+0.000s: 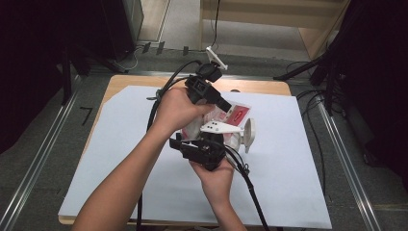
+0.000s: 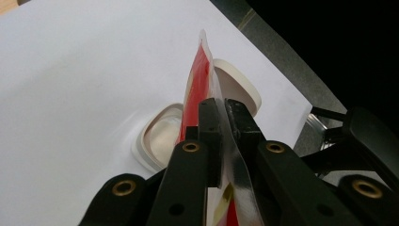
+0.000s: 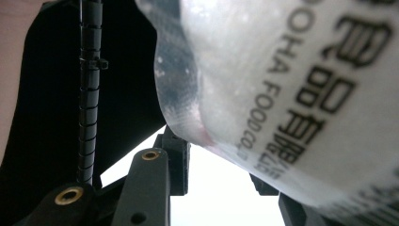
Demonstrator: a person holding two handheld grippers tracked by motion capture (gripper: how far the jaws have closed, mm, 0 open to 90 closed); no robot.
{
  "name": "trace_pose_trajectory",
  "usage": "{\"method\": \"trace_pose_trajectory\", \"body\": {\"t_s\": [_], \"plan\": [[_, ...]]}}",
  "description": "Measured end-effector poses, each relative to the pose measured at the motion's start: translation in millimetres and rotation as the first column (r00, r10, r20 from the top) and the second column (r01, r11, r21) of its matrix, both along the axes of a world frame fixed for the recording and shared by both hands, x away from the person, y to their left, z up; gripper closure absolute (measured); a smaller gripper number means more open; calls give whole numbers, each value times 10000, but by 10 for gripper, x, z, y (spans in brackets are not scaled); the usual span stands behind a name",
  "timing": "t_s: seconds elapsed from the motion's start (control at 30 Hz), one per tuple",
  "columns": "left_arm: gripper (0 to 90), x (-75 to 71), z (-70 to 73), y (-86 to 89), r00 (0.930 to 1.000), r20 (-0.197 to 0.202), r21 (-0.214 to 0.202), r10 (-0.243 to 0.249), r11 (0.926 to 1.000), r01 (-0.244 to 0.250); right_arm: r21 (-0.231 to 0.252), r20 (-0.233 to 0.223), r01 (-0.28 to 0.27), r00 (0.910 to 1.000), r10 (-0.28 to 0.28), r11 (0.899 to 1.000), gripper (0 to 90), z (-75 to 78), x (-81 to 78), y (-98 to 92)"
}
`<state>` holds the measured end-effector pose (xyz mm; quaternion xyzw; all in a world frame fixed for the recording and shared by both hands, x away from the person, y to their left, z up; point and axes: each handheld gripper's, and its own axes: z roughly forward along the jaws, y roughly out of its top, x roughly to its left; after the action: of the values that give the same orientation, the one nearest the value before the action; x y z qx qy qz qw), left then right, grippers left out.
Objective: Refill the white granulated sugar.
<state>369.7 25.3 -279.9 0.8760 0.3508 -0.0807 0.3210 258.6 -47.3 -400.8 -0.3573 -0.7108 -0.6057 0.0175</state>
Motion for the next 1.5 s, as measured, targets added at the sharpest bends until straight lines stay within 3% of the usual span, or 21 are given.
{"method": "trace_pose_trajectory", "body": {"t_s": [0.2, 0.77, 1.5], "plan": [[862, -54, 20, 8, 9993, 371, 118, 37, 9999, -41, 286, 11, 54, 10000, -54, 9996, 622, -12, 4, 15], [860, -23, 49, -17, 9998, 56, 228, 191, 9996, -192, 562, -256, -72, 9996, 86, 9984, 637, 27, 19, 2], [858, -55, 43, 5, 9999, -94, 243, 84, 9997, -81, 470, -132, -171, 9998, 178, 9987, 644, 20, -38, 12]]}}
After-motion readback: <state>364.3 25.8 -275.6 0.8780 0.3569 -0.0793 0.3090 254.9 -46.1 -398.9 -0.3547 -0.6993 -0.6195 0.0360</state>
